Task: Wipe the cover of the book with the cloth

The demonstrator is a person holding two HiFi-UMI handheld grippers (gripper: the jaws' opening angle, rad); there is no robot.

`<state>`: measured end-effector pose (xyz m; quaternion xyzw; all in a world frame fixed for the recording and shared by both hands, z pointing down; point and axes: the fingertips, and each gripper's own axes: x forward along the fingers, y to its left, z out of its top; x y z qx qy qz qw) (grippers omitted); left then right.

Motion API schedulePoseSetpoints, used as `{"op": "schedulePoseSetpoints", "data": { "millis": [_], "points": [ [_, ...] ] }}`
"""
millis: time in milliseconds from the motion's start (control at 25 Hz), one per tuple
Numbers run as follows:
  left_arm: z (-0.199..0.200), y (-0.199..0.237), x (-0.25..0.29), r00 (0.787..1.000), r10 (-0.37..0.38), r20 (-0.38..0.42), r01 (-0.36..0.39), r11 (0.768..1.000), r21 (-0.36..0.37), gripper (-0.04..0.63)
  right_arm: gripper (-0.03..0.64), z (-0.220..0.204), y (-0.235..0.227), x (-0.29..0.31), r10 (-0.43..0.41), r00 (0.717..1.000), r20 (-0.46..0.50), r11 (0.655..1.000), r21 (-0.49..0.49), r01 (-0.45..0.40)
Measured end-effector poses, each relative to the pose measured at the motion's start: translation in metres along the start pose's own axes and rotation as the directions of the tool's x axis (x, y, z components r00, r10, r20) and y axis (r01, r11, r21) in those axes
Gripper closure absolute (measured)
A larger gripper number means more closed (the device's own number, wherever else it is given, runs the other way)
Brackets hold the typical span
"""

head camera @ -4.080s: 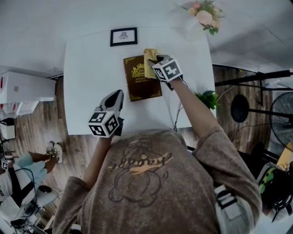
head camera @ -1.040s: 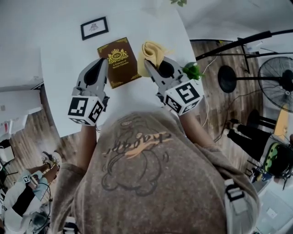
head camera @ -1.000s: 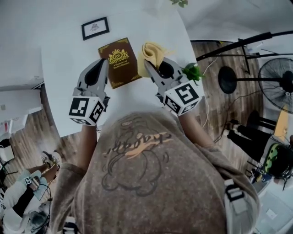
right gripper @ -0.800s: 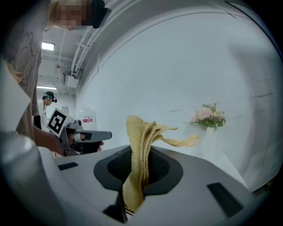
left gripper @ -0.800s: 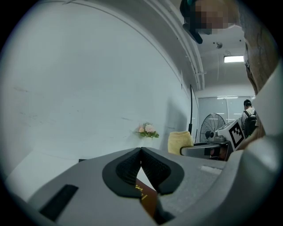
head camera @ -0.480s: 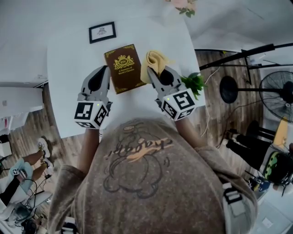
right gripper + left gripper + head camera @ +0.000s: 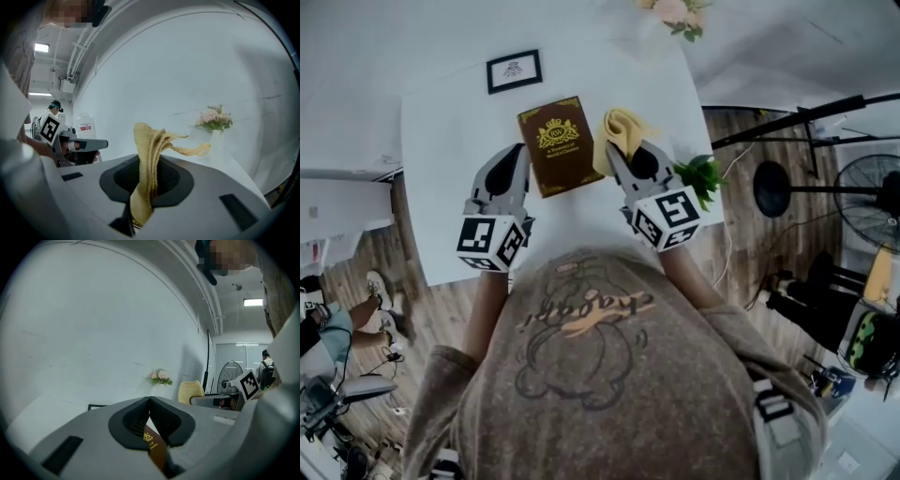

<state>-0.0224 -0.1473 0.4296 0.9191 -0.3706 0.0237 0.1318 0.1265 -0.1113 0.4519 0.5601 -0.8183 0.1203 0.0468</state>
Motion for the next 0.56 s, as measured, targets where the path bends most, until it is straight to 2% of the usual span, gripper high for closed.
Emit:
{"op": "schedulePoseSetpoints", "data": {
  "millis": [560],
  "points": [
    [-0.0068, 0.0029, 0.0017, 1.0, 0.02, -0.018, -0.021, 0.999, -0.031, 0.591, 0.552, -0.0053, 0.004, 0.0011, 0.01, 1.0, -0.013, 1.0, 0.001, -0.01]
  ]
}}
